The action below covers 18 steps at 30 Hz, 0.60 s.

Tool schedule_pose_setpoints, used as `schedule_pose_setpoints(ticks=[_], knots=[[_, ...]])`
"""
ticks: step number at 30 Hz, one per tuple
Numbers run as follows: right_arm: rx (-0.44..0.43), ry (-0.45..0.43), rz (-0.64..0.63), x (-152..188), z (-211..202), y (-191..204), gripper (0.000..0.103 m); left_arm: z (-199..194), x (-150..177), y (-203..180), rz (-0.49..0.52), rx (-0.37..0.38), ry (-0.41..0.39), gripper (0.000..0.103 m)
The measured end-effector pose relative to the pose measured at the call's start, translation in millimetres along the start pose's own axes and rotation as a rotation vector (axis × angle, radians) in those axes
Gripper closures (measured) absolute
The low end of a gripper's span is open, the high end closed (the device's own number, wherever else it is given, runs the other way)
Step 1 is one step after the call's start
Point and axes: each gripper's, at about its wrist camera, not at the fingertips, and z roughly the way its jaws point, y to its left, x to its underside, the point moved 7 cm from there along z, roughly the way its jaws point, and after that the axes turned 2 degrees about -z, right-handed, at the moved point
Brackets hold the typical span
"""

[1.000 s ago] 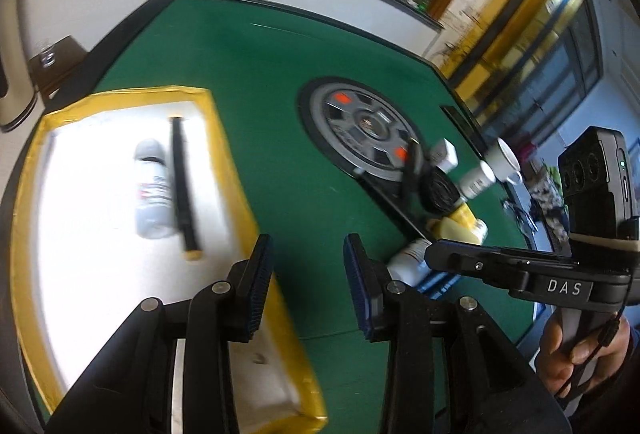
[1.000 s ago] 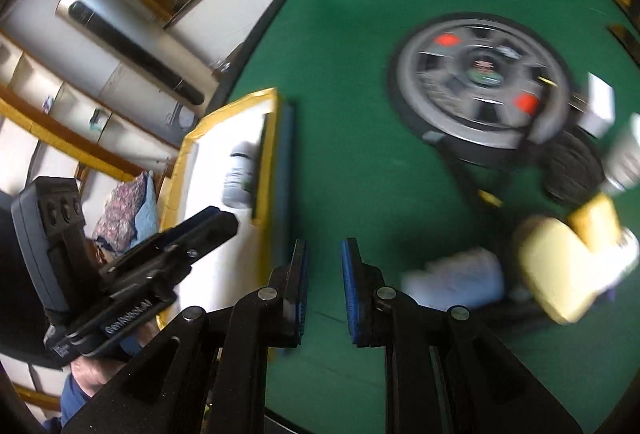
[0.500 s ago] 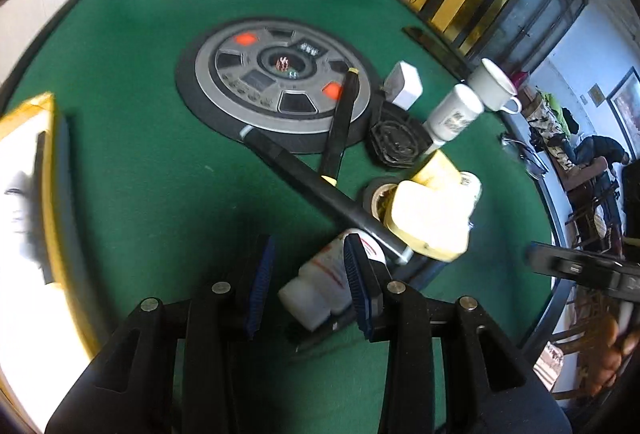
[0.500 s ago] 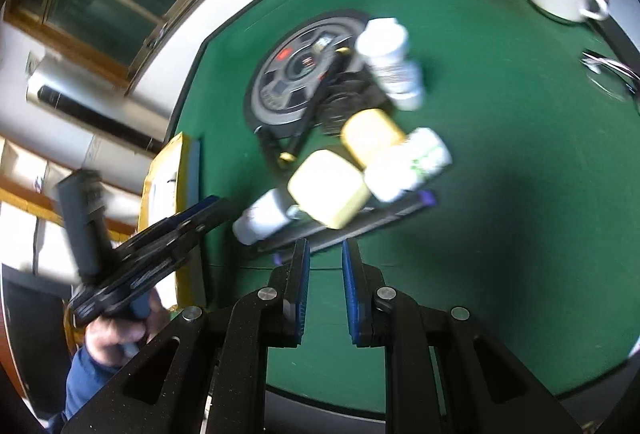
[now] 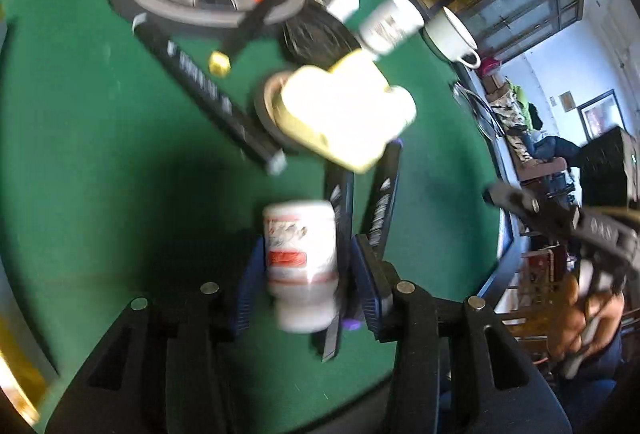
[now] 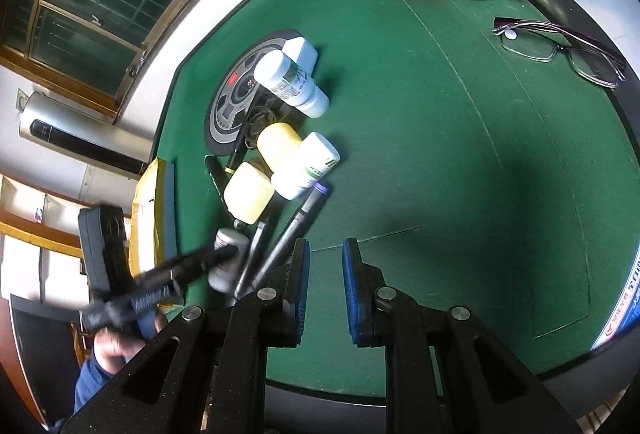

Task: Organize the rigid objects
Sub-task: 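Grasp the red-labelled white bottle with the left gripper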

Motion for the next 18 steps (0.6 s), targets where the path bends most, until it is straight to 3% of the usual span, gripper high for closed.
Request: schedule_pose_setpoints(ticks=[5,9,10,14,18], knots=[[-0.007,0.020,-0.015,0.7,0.7,-5.7,0.088,0.1,9.0,-3.7,-0.003,-0.011,-0.020,0.059],[-0.016,0.059,-0.026,6.2,12.8,0.3,0.088,3.2,2.8,-9.8,0.027,-0.089,-0.053,0.060],[-0.018,0.067,-0.032,7.0,15.8,2.7,0.088,4.6,-0.4,-9.1,0.041,-0.122,-0.062,0.069],[-0.010,0.099,-0.058,13.7,25.5,14.0,0.088,-1.1,4.0,-6.5,0.076,-0.214,-0.089,0.068],[0.009,0.136,-0.057,21.6,35.8,18.5,0.088,-4.5,8.7,5.2,0.069,-0.225,-0.091,0.068]])
